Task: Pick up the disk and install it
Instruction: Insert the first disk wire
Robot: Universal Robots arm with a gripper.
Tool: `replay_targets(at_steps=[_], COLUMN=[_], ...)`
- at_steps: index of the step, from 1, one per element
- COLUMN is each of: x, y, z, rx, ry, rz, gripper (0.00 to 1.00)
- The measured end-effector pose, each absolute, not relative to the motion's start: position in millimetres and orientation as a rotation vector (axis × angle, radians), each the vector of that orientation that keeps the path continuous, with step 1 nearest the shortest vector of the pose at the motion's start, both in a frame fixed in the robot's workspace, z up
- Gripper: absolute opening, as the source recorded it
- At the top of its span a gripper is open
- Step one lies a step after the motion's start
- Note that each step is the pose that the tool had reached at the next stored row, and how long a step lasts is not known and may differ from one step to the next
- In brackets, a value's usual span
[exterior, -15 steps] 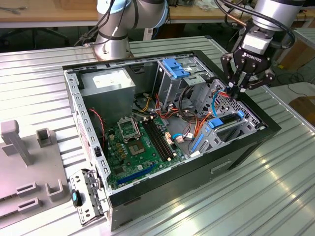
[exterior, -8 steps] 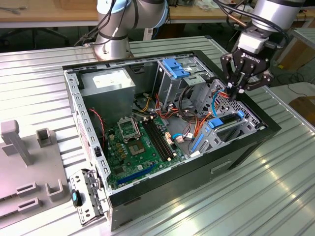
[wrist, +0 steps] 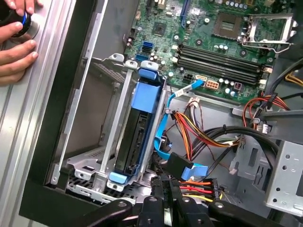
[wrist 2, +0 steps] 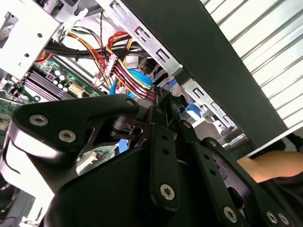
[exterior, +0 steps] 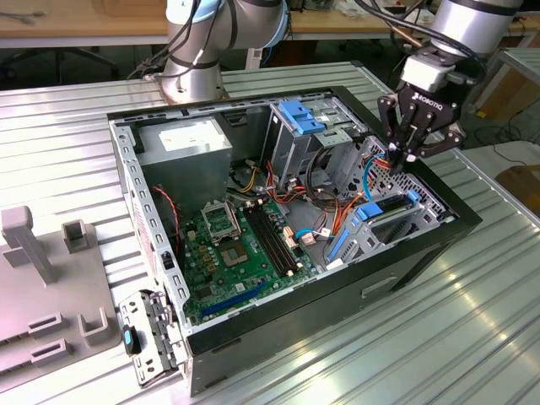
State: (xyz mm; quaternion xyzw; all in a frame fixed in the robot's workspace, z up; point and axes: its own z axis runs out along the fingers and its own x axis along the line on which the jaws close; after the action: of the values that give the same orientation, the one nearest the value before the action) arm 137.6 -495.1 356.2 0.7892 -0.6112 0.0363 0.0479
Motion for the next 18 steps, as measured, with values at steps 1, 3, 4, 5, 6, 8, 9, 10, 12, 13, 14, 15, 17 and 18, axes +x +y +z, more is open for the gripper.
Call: replay_targets(at_steps=[1,3,4,5,6,8,9,10,12,13,14,15,17,18], x=[137.6,137.6,137.6,137.6,137.6,137.6,137.6,137.2,137.2,137.2,137.2,137.2,137.2,137.2], y=[-495.1,-495.1,-495.1,-495.1,-495.1,-498.9,-503.5,-505.8,-507.2,-507.8,-507.9,-507.9,-508.0,-508.0], z=[355.8,355.2,354.7,353.1,351.8,350.5,350.2,350.1,350.7,351.2,351.8,352.5,353.5,353.4], rx=[2.392,2.370,2.358,2.327,2.303,2.289,2.289,2.293,2.297,2.297,2.297,2.297,2.296,2.296], ry=[-1.882,-1.908,-1.922,-1.958,-1.985,-1.999,-2.000,-2.003,-2.007,-2.007,-2.007,-2.007,-2.008,-2.008], rz=[0.109,0.108,0.107,0.105,0.103,0.101,0.101,0.095,0.088,0.088,0.088,0.088,0.088,0.088], gripper=[0.17,0.17,0.17,0.17,0.17,0.17,0.17,0.17,0.17,0.17,0.17,0.17,0.17,0.17])
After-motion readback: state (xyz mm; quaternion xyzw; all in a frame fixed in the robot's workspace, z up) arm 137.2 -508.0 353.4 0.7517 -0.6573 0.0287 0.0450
